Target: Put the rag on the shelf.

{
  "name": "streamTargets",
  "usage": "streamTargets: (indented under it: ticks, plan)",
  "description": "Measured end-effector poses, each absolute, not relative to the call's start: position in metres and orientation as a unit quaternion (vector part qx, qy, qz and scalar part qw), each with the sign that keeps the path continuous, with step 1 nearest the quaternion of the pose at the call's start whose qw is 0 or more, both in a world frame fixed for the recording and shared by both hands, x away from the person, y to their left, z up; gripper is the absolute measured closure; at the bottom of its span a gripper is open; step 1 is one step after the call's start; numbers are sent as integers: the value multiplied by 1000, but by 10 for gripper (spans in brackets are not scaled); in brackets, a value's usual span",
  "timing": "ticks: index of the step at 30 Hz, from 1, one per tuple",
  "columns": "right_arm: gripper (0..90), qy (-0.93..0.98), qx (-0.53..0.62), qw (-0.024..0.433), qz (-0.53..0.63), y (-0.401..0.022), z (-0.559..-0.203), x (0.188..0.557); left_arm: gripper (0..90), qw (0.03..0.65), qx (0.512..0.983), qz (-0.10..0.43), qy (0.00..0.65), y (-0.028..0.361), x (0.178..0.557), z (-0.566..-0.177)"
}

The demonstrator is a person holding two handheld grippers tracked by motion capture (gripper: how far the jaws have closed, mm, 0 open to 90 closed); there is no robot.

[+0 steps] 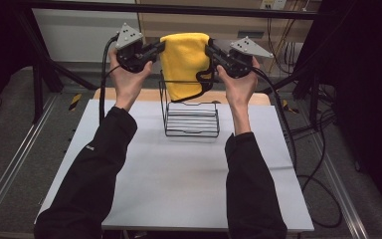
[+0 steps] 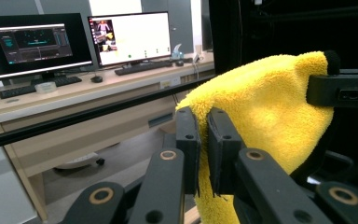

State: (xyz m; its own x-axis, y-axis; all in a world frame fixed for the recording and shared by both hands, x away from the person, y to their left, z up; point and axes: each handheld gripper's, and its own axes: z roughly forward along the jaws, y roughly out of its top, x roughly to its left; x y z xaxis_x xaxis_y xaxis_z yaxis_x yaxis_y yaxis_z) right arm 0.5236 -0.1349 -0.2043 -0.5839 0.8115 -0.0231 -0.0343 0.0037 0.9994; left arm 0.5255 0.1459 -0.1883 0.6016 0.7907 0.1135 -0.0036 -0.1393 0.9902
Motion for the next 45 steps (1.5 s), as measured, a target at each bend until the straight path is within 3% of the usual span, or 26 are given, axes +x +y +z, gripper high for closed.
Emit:
streamTargets:
  ticks: [9,29,45]
  plan:
    - [812,639,321,319,622,-139,-226,528,838,572,690,335,291,142,528,-201]
    - [808,623,303,339,636,-149,-218,507,837,584,695,336,249,139,506,-189]
    - [802,625,304,326,641,-157,-232,493,834,577,710,325,241,137,490,-196]
